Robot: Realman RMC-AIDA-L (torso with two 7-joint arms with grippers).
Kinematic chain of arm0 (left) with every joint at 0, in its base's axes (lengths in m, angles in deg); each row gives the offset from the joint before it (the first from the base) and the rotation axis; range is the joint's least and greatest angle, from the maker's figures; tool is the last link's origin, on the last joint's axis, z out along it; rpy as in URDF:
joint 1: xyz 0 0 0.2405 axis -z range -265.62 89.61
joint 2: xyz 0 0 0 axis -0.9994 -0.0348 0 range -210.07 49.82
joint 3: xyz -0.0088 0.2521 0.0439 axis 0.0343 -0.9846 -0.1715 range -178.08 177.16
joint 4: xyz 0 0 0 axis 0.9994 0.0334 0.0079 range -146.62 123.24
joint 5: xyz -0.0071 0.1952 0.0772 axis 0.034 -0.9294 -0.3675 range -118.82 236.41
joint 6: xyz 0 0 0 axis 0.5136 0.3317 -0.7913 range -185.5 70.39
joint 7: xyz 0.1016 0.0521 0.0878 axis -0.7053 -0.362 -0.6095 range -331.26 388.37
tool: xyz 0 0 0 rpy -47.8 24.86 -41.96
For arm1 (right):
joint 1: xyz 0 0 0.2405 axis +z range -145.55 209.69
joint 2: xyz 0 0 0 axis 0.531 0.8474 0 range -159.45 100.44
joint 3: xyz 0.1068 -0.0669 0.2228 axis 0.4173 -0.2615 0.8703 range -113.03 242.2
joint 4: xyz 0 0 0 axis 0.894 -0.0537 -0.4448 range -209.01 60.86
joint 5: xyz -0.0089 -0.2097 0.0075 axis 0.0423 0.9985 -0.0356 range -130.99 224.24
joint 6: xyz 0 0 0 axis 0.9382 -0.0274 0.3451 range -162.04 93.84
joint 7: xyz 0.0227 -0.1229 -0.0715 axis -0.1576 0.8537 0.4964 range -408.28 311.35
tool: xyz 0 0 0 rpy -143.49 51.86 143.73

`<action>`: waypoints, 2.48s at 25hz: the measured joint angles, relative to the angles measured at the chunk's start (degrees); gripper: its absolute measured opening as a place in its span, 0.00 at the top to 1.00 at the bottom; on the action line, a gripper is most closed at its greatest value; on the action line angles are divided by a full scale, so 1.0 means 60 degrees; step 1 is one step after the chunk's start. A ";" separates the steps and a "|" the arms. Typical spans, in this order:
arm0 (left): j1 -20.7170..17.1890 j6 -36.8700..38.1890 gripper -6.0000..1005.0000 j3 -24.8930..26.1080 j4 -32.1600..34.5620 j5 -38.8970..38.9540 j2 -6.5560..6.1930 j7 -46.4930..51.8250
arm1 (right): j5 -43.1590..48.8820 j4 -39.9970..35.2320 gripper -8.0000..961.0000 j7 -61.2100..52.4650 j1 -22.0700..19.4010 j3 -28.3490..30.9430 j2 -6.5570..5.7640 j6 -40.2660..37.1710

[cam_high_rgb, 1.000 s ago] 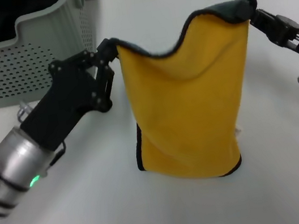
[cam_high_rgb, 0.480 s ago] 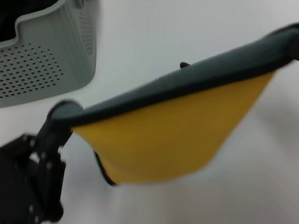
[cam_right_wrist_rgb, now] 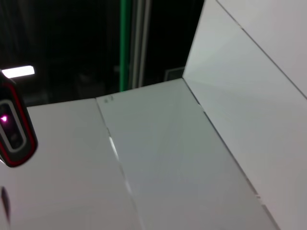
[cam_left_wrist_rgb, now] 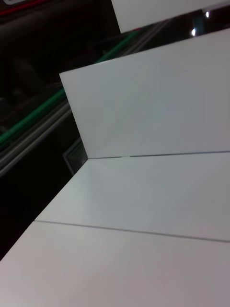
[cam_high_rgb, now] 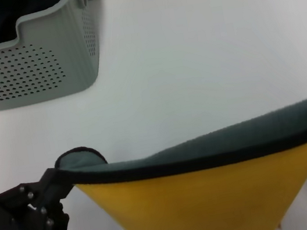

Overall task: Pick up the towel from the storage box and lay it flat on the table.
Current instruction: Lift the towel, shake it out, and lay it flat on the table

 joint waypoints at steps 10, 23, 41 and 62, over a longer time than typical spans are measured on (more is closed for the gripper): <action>0.0965 -0.0033 0.99 -0.0243 -0.1399 0.1127 0.0049 -0.0428 | -0.0629 0.0269 0.98 0.0242 -0.0105 0.0027 0.0016 0.0721; 0.3556 -0.0073 0.99 -0.0160 -0.2876 0.2067 0.0072 -0.0373 | -0.1696 0.0123 0.98 0.0194 0.1081 -0.0061 0.0014 0.2343; 0.2172 -0.0047 0.99 -0.0344 -0.2622 0.3137 0.0118 0.0044 | -0.1657 0.0160 0.98 0.0232 0.0374 -0.0405 0.0012 0.1816; 0.3156 -0.0746 0.97 -0.2855 -0.3641 0.3527 0.0119 -0.0402 | -0.2265 -0.0396 0.98 0.0434 0.0932 -0.0923 -0.0065 0.0721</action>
